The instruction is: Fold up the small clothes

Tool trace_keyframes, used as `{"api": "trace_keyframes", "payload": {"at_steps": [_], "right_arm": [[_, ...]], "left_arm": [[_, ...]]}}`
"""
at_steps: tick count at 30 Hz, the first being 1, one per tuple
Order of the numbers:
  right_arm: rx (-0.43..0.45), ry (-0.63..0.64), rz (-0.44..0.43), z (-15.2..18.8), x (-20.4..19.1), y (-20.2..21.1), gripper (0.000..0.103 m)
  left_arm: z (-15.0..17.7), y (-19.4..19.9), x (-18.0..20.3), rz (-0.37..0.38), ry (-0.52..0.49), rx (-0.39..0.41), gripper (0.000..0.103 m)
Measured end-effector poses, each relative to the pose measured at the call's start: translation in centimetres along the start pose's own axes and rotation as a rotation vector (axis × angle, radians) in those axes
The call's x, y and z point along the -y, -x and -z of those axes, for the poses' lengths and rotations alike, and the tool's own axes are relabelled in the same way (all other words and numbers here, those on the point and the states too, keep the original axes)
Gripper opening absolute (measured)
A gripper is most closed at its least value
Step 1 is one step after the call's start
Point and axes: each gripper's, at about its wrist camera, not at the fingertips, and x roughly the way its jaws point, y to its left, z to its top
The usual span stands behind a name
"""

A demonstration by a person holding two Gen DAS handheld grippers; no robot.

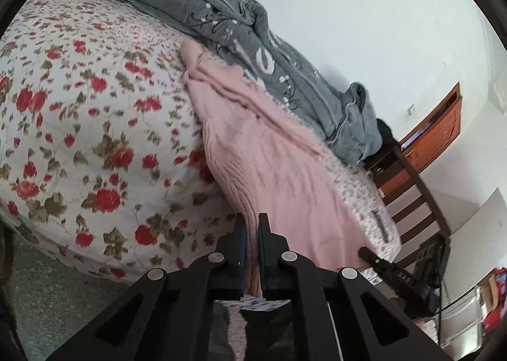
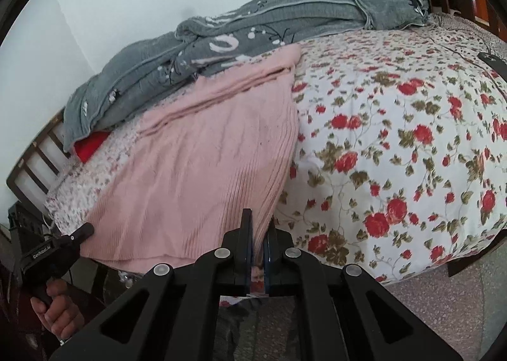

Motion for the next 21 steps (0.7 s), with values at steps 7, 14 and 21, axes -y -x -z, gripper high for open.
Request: {"api": "trace_keyframes", "payload": {"at_steps": [7,14,21], "right_arm": [[0.087,-0.025,-0.072,-2.4,-0.1,2.5,0.005],[0.157,-0.054,-0.129,-6.0,-0.1,4.1,0.005],[0.198,-0.040,-0.139,-10.4,-0.8,3.9,0.005]], "left_arm": [[-2.4,1.5,1.8,0.029,-0.008,0.033,0.007],[-5.8,2.0,3.5,0.058,-0.017,0.077,0.007],[-10.3,1.2,5.3,0.039,-0.050,0.127,0.007]]}}
